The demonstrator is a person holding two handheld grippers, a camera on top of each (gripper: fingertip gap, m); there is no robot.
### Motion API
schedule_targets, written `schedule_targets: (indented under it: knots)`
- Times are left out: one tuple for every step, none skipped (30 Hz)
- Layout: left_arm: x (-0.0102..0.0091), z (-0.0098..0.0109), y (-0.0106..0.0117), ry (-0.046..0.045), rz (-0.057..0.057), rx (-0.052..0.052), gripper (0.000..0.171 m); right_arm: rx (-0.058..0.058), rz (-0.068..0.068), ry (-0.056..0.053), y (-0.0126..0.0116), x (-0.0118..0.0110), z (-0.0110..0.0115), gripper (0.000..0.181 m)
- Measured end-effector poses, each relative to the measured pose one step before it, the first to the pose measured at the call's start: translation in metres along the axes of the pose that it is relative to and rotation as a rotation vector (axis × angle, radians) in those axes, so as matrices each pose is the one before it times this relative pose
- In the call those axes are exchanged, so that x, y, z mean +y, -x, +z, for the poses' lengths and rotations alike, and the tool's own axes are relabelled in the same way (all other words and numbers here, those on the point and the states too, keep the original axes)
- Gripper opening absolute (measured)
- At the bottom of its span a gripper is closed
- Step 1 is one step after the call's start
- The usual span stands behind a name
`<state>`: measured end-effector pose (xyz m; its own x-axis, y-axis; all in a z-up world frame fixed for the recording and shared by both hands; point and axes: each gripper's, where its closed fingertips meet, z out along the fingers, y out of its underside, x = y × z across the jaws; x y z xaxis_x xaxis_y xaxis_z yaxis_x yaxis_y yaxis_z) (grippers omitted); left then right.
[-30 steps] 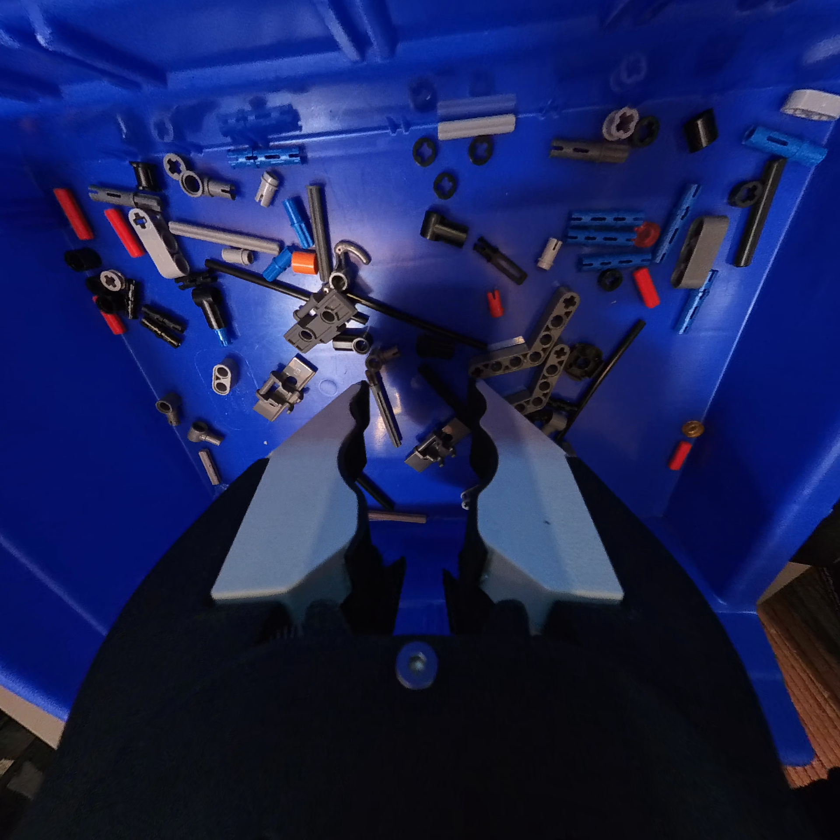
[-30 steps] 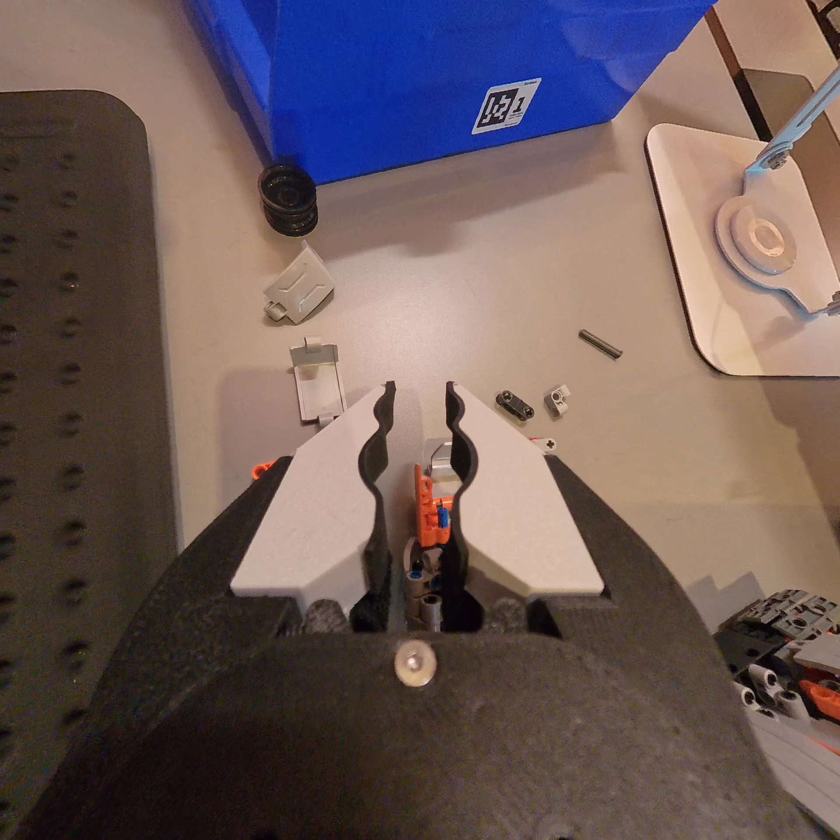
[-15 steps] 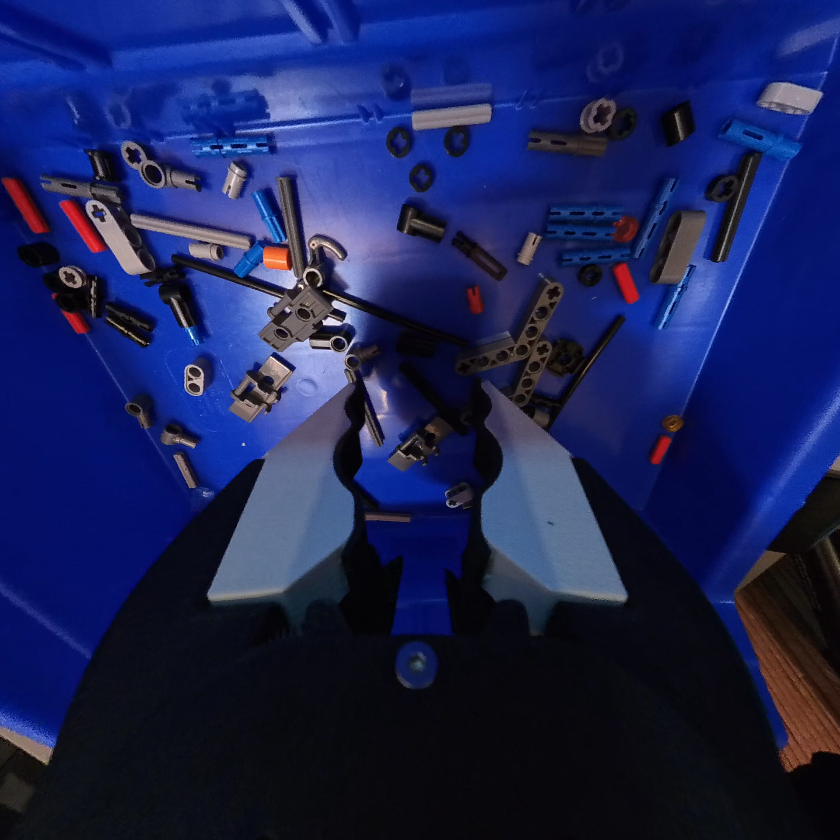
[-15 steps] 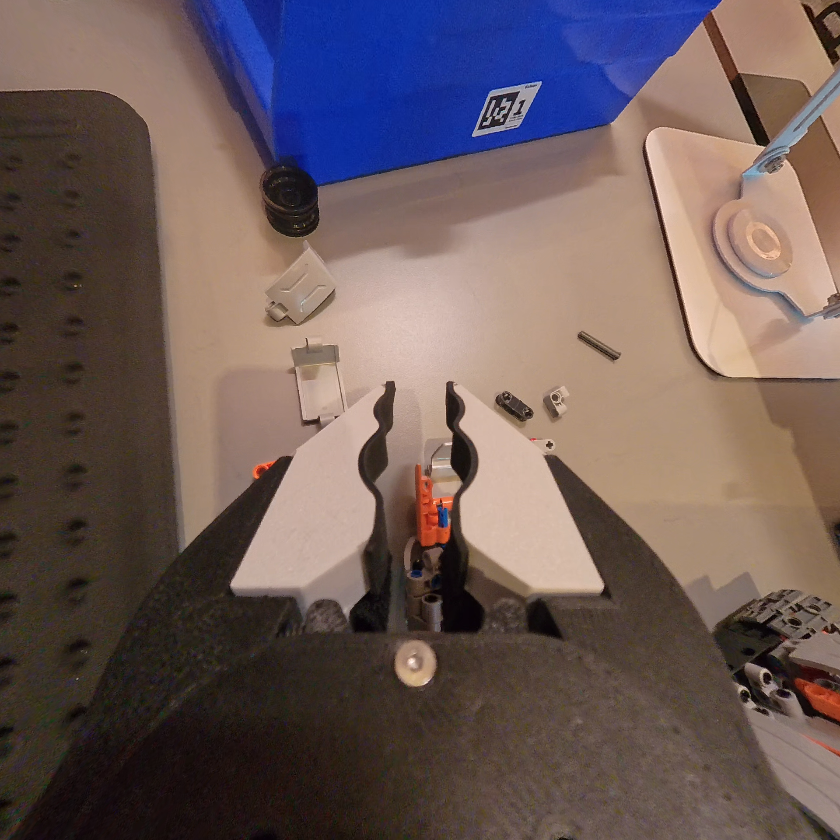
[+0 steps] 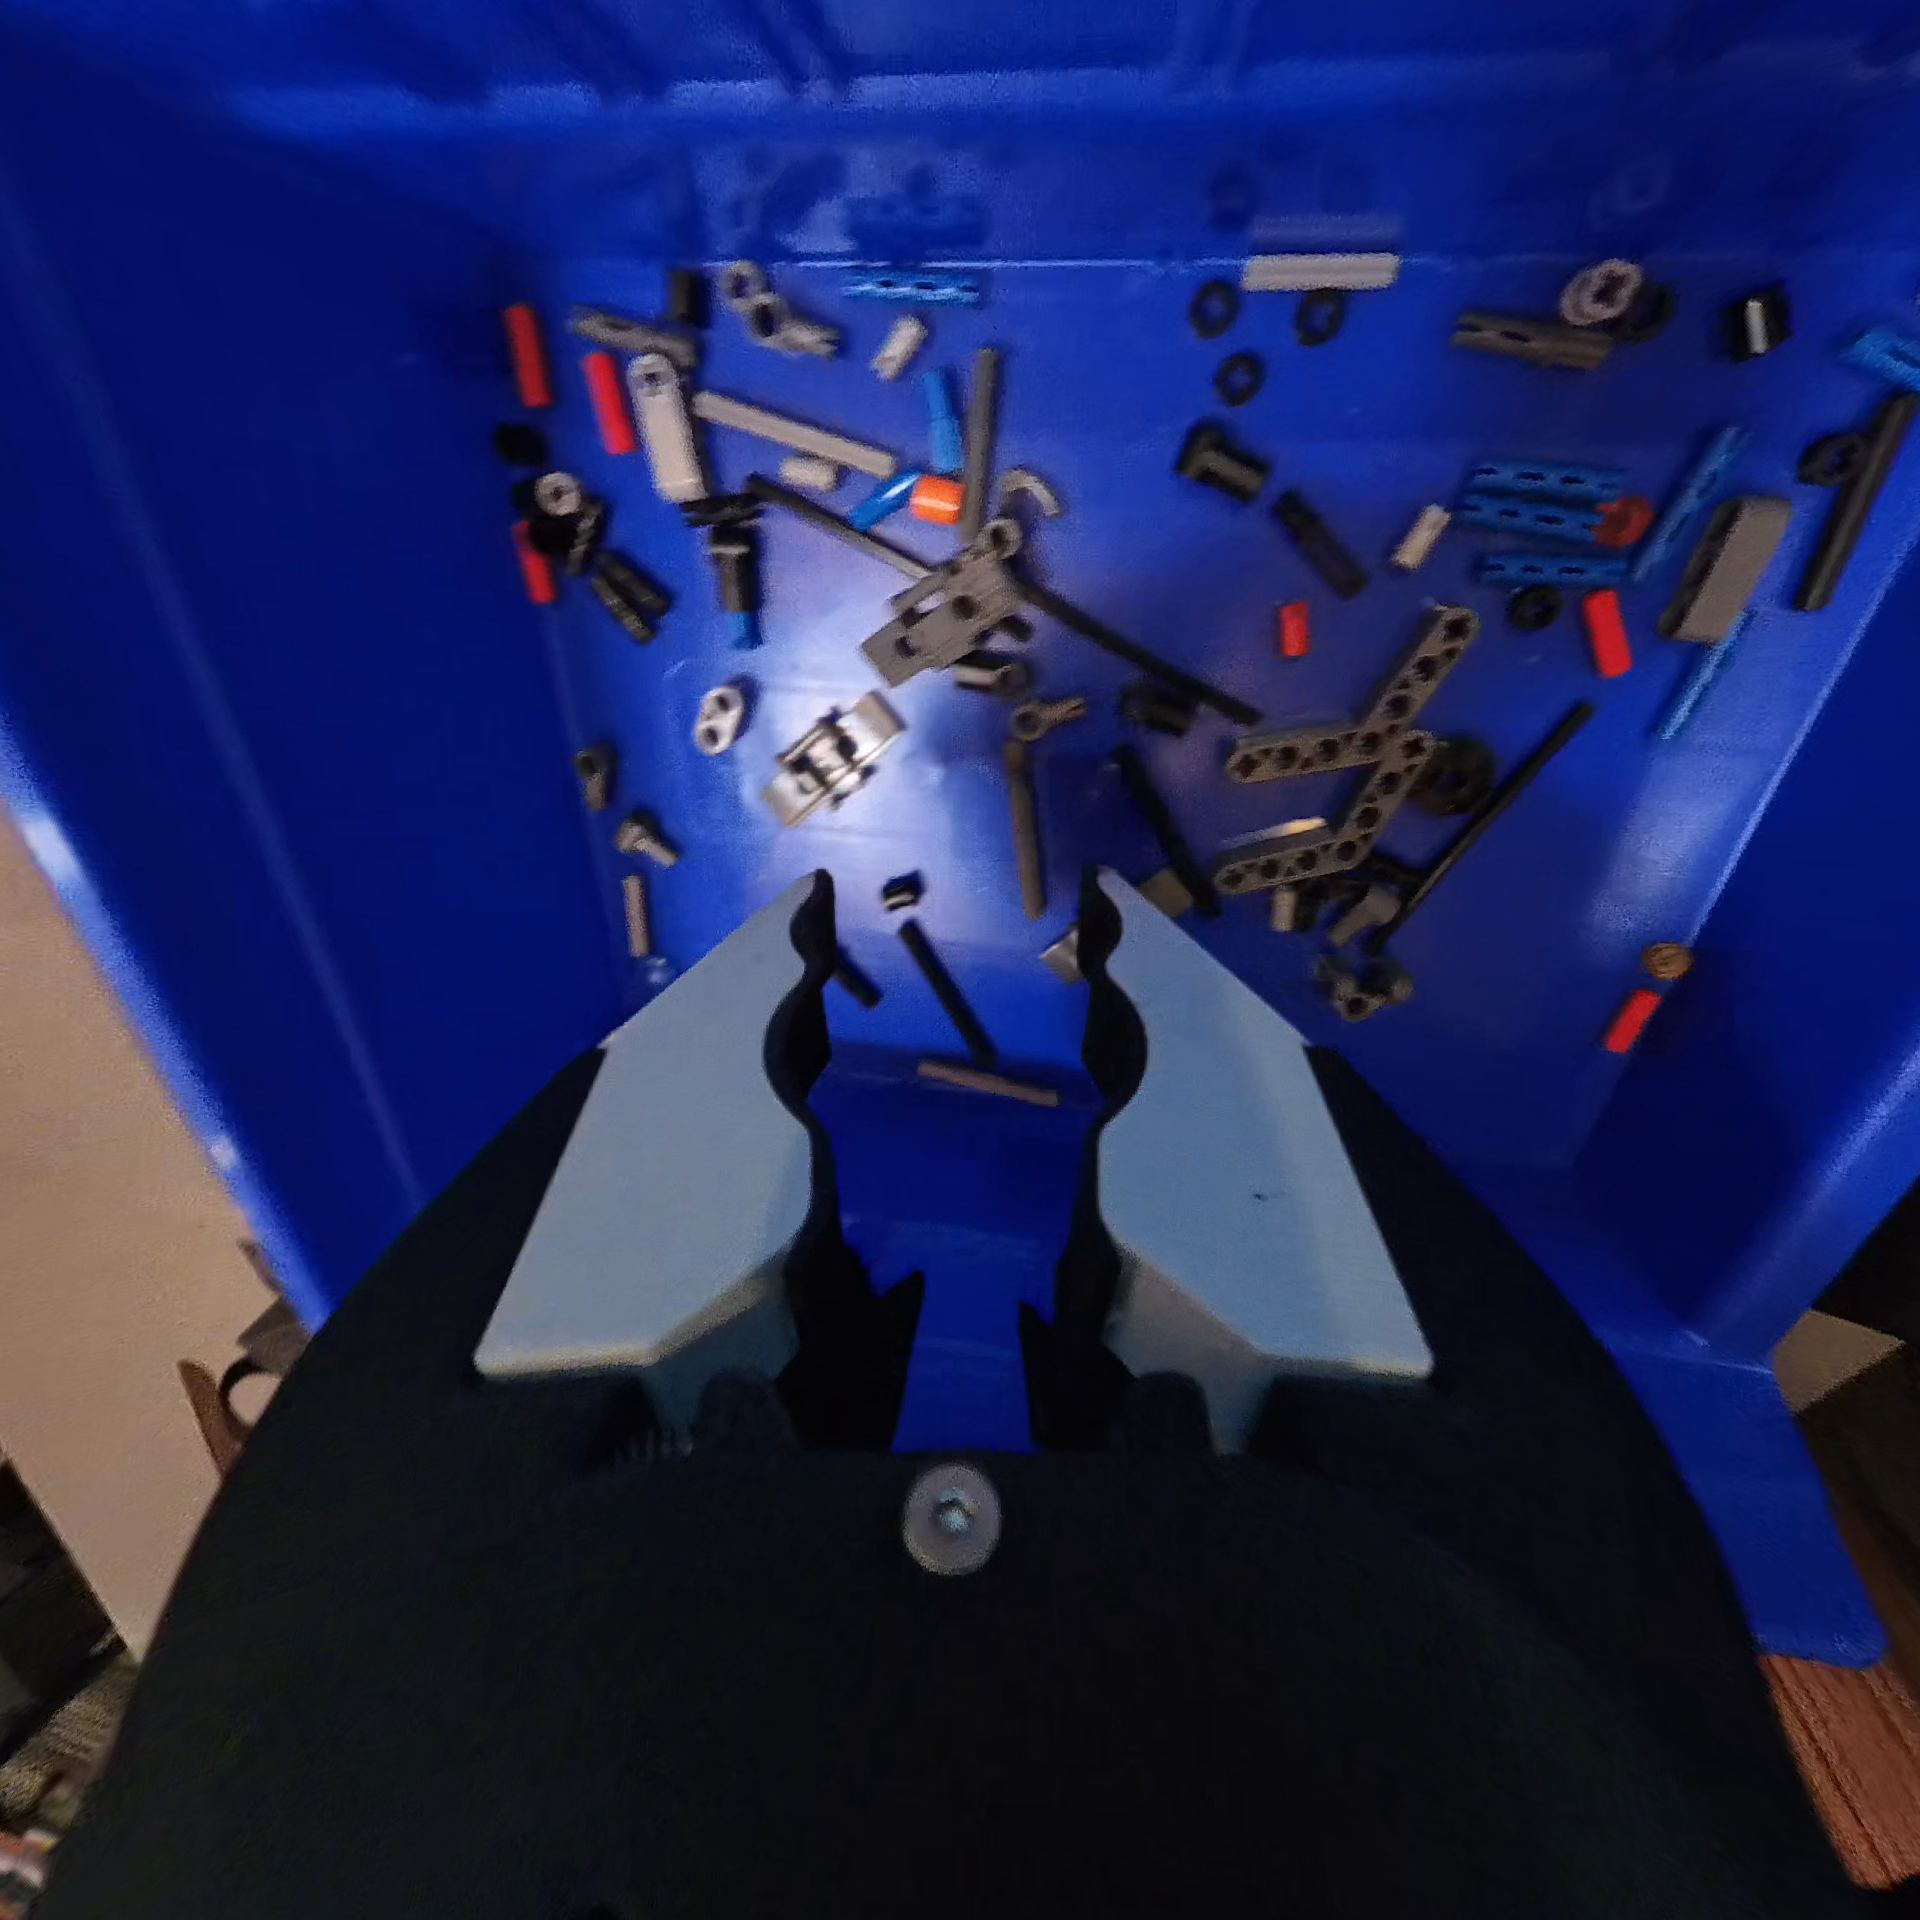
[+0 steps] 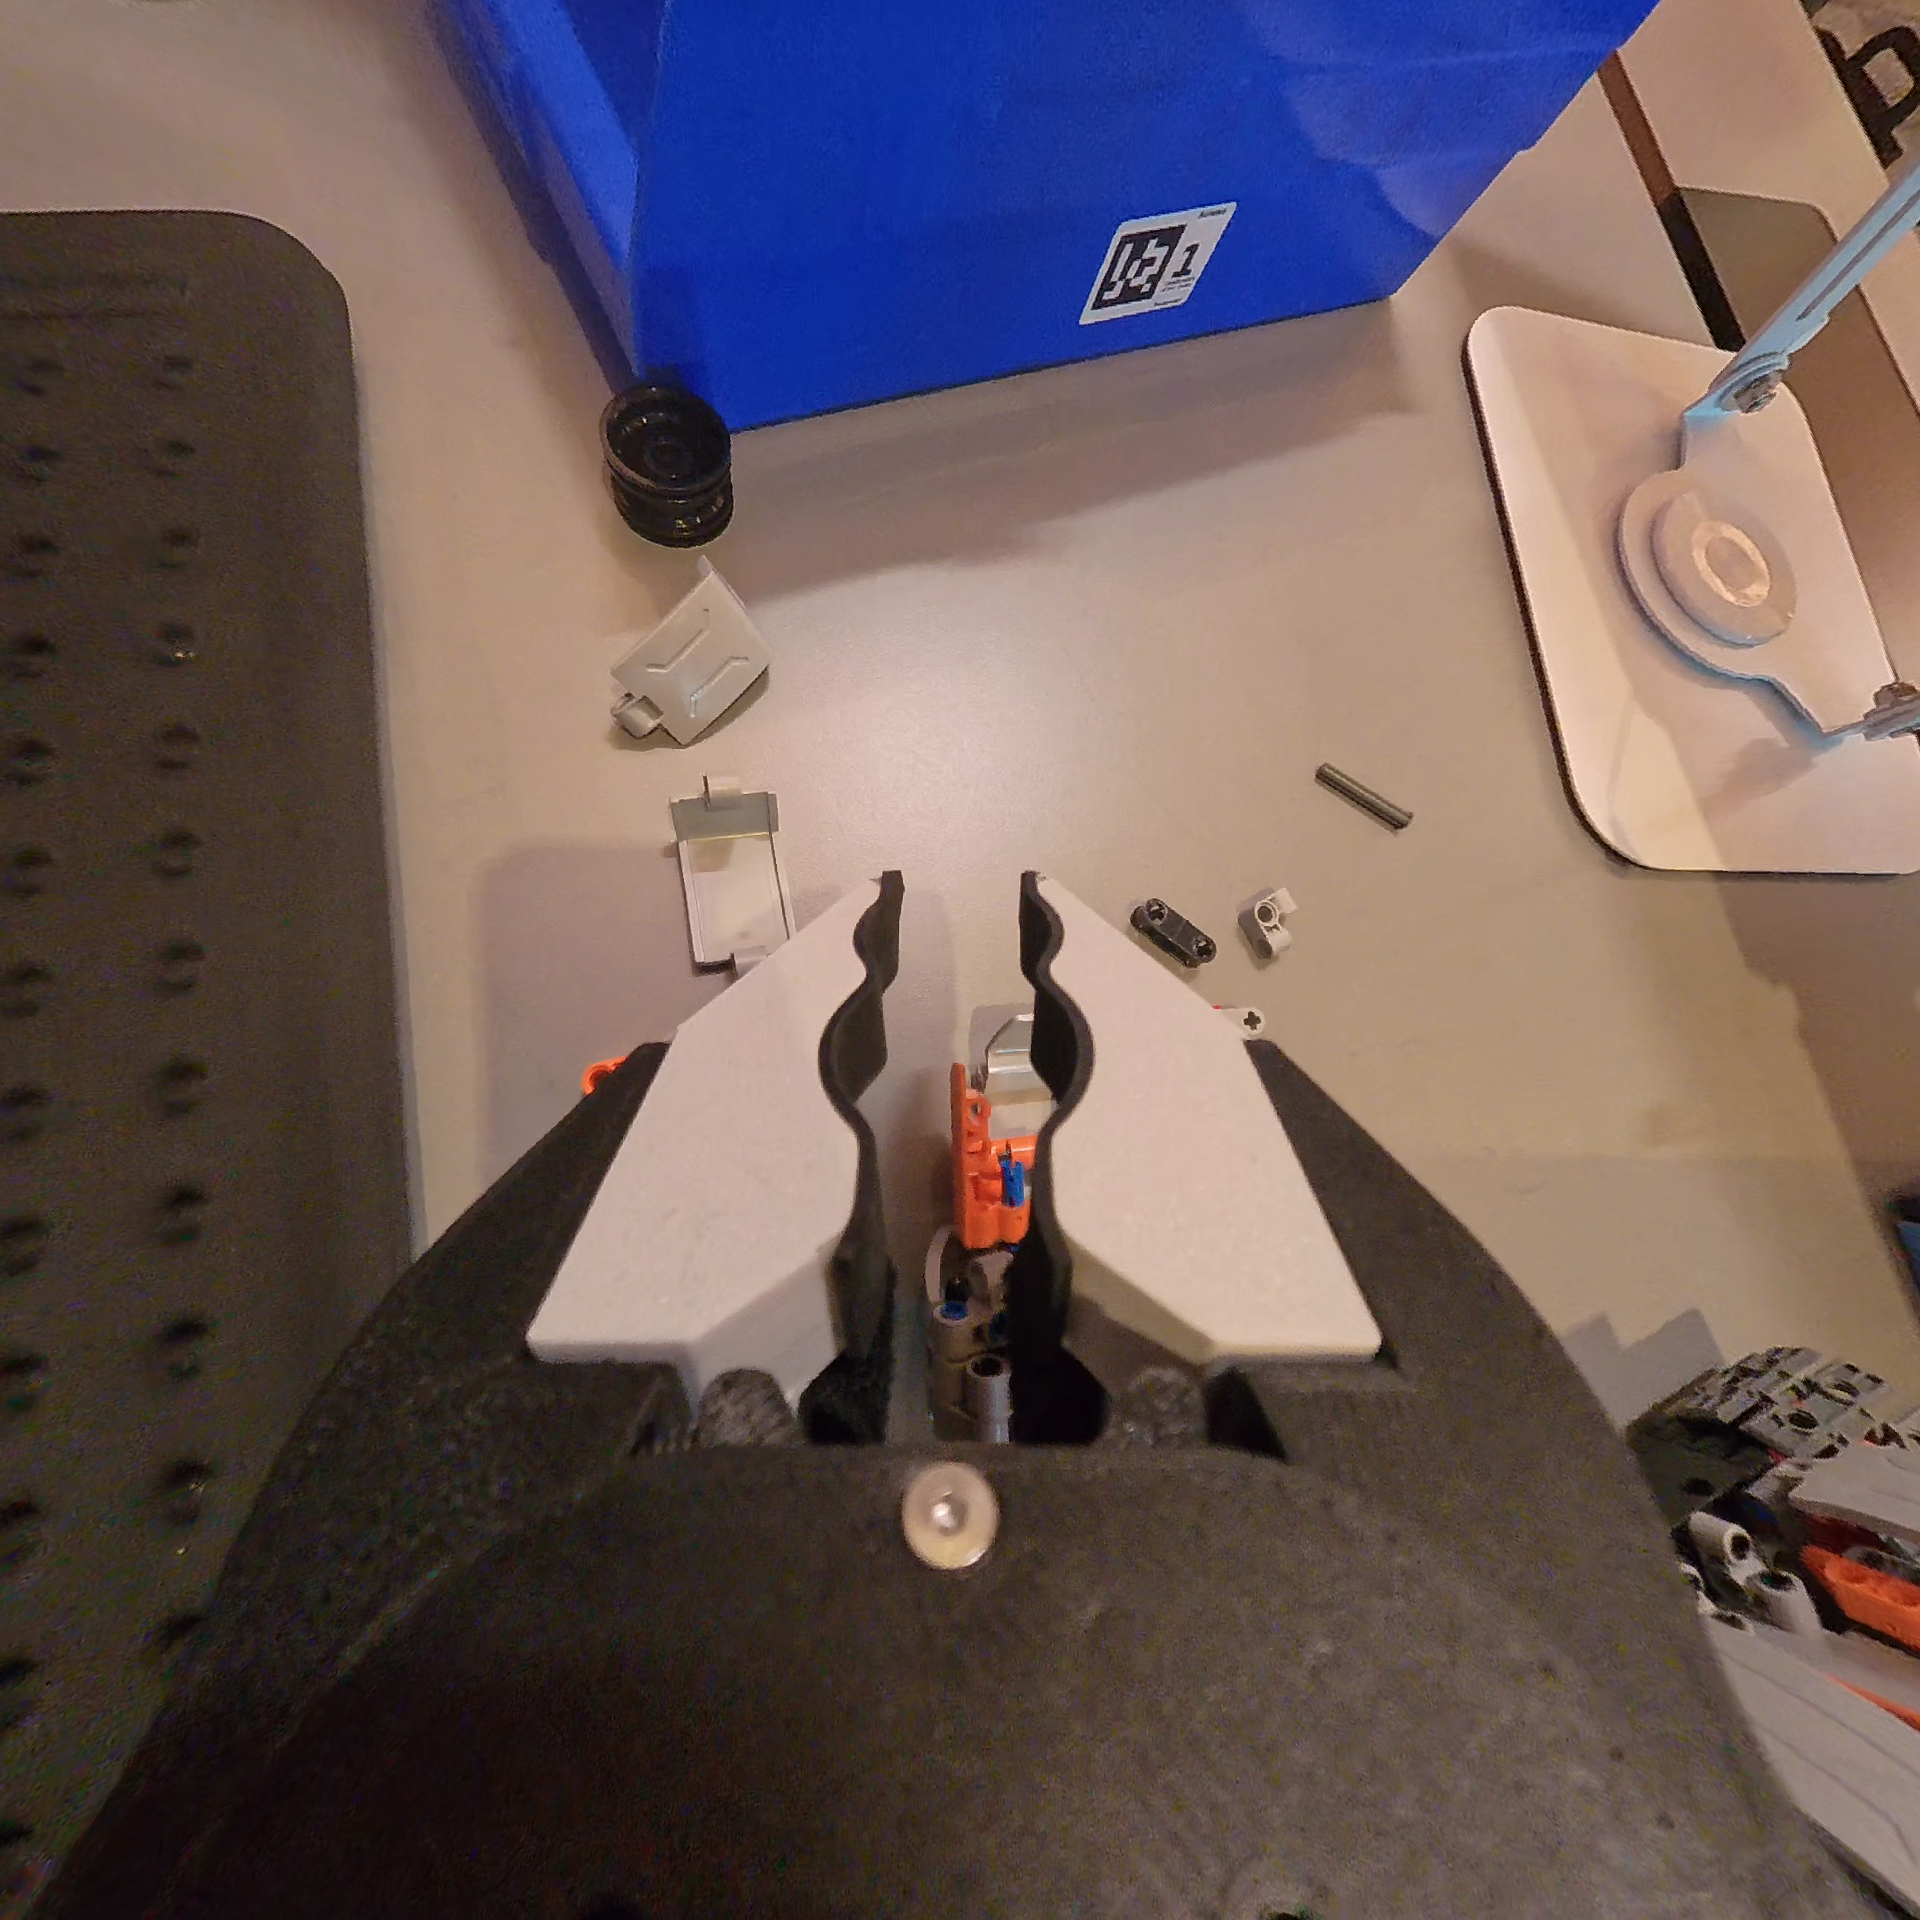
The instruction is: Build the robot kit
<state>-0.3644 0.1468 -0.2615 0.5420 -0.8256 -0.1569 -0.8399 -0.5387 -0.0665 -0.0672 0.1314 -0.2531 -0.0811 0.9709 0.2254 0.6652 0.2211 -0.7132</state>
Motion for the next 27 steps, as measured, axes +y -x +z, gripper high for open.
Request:
schedule_targets:
  knots:
    - [0.00155, -0.00456, 0.00656, -0.01607, -0.0167, -0.0196, 0.045, -0.0014, 0.0020, 0.0018, -0.00013, 0.00061, 0.00055, 0.021]
    - [0.00104, -0.00442, 0.00629, -0.01690, -0.0149, -0.0185, 0.045, -0.0016, 0.0019, 0.0016, -0.00004, 0.00049, 0.00049, 0.021]
    - [0.00101, -0.00428, 0.00694, -0.01480, -0.0127, -0.0232, 0.045, -0.0014, 0.0015, 0.0015, -0.00007, 0.00054, 0.00056, 0.021]
    - [0.00116, -0.00407, 0.00692, -0.01175, -0.0109, -0.0234, 0.045, -0.0015, 0.0016, 0.0018, -0.00004, 0.00059, 0.00068, 0.021]
    - [0.00090, -0.00368, 0.00540, -0.01051, -0.0089, -0.0160, 0.045, -0.0016, 0.0018, 0.0022, -0.00012, 0.00067, 0.00066, 0.021]
    - [0.00026, -0.00331, 0.00441, -0.01217, -0.0069, -0.0115, 0.045, -0.0011, 0.0017, 0.0023, -0.00008, 0.00073, 0.00057, 0.021]
    - [-0.00026, -0.00269, 0.00368, -0.01200, -0.0052, -0.0102, 0.044, -0.0010, 0.0016, 0.0016, -0.00016, 0.00049, 0.00048, 0.021]
    - [-0.00023, -0.00215, 0.00296, -0.00933, -0.0039, -0.0087, 0.043, -0.0011, 0.0016, 0.0008, -0.00005, 0.00034, 0.00040, 0.021]
    - [-0.00006, -0.00127, 0.00148, -0.00489, -0.0018, -0.0040, 0.042, -0.0007, 0.0012, 0.0003, -0.00006, 0.00024, 0.00028, 0.021]
    - [-0.00018, -0.00073, 0.00095, -0.00301, 0.0014, -0.0046, 0.042, 0.0002, 0.0005, -0.0002, -0.00017, 0.00008, 0.00010, 0.021]
    - [-0.00034, -0.00030, 0.00023, -0.00234, 0.0028, -0.0036, 0.041, -0.0001, 0.0002, -0.0003, 0.00005, 0.00003, 0.00009, 0.021]
    - [-0.00058, 0.00029, -0.00122, -0.00202, 0.0036, 0.0026, 0.039, -0.0002, 0.0000, 0.0000, 0.00004, 0.00000, 0.00014, 0.021]
    - [-0.00034, 0.00084, -0.00181, 0.00131, 0.0044, 0.0045, 0.039, 0.0001, -0.0006, 0.0006, 0.00005, 0.00000, 0.00016, 0.021]
    - [-0.00030, 0.00137, -0.00145, 0.00238, 0.0051, 0.0008, 0.039, 0.0002, -0.0009, 0.0011, 0.00014, 0.00019, 0.00011, 0.021]
    - [-0.00065, 0.00162, -0.00213, 0.00142, 0.0056, 0.0043, 0.039, -0.0002, -0.0007, 0.0009, 0.00019, 0.00009, 0.00020, 0.020]
    - [-0.00088, 0.00197, -0.00271, 0.00142, 0.0045, 0.0076, 0.039, -0.0004, -0.0007, 0.0002, 0.00009, -0.00005, 0.00005, 0.020]
    - [-0.00122, 0.00216, -0.00222, 0.00032, 0.0051, 0.0062, 0.039, -0.0002, -0.0004, 0.0002, 0.00022, 0.00005, 0.00004, 0.020]
    - [-0.00169, 0.00249, -0.00232, -0.00072, 0.0058, 0.0068, 0.039, 0.0000, -0.0003, 0.0005, -0.00003, 0.00000, 0.00004, 0.020]
    - [-0.00182, 0.00285, -0.00276, -0.00024, 0.0057, 0.0108, 0.039, 0.0004, -0.0006, 0.0002, 0.00010, -0.00002, -0.00003, 0.020]
    - [-0.00230, 0.00304, -0.00336, -0.00142, 0.0065, 0.0140, 0.039, 0.0005, -0.0008, -0.0004, 0.00004, -0.00017, -0.00020, 0.020]
    - [-0.00307, 0.00315, -0.00417, -0.00428, 0.0108, 0.0172, 0.040, 0.0005, -0.0007, -0.0003, 0.00005, -0.00015, -0.00006, 0.020]
    - [-0.00347, 0.00341, -0.00491, -0.00500, 0.0198, 0.0178, 0.040, 0.0010, -0.0005, -0.0001, -0.00008, -0.00004, -0.00014, 0.020]
    - [-0.00278, 0.00359, -0.00388, 0.00137, 0.0223, 0.0090, 0.040, 0.0008, -0.0001, 0.0002, -0.00011, 0.00010, -0.00009, 0.020]
    - [-0.00172, 0.00386, -0.00237, 0.01042, 0.0180, 0.0012, 0.041, 0.0003, -0.0001, 0.0002, 0.00003, -0.00006, -0.00009, 0.020]
    - [-0.00168, 0.00391, -0.00273, 0.01022, 0.0219, 0.0026, 0.041, -0.0003, -0.0001, -0.0001, 0.00003, -0.00001, 0.00001, 0.021]
    - [-0.00285, 0.00348, -0.00374, 0.00131, 0.0252, 0.0090, 0.041, -0.0006, 0.0001, -0.0002, 0.00011, 0.00005, 0.00008, 0.020]
    - [-0.00319, 0.00352, -0.00322, -0.00157, 0.0168, 0.0103, 0.041, -0.0004, 0.0005, 0.0004, -0.00008, 0.00018, 0.00020, 0.021]
